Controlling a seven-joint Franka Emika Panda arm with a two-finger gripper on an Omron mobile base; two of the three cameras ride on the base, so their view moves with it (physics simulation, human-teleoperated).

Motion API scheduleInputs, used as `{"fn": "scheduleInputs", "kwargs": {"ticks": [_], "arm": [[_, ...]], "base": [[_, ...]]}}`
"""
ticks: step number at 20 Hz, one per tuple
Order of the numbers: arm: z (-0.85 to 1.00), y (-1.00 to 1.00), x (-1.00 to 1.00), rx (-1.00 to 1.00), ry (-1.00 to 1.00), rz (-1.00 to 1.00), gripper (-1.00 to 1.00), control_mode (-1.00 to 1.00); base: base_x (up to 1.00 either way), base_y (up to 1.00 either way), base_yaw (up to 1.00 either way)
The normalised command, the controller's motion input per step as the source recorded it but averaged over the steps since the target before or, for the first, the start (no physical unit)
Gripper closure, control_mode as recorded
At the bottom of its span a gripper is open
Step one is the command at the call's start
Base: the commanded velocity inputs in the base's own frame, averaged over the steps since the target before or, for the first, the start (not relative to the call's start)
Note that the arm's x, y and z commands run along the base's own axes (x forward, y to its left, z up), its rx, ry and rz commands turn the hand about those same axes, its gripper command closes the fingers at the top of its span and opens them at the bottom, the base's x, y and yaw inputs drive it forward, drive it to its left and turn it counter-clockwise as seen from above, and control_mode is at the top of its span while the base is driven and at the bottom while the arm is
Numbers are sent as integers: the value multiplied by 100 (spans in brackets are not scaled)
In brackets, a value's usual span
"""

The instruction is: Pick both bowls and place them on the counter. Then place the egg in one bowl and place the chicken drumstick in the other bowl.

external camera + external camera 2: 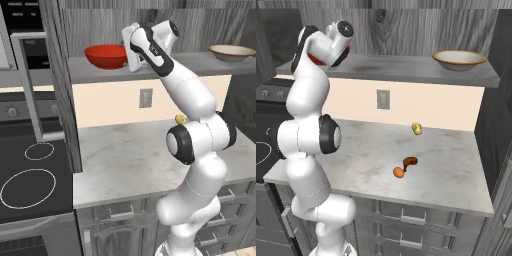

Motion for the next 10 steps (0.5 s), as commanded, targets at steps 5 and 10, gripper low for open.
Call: {"fn": "scheduleInputs", "kwargs": {"ticks": [5, 10], "arm": [[-8, 14, 13, 0, 0, 0, 100, -100], [-5, 2, -2, 0, 0, 0, 100, -100]], "base": [[0, 0, 0], [0, 0, 0]]}}
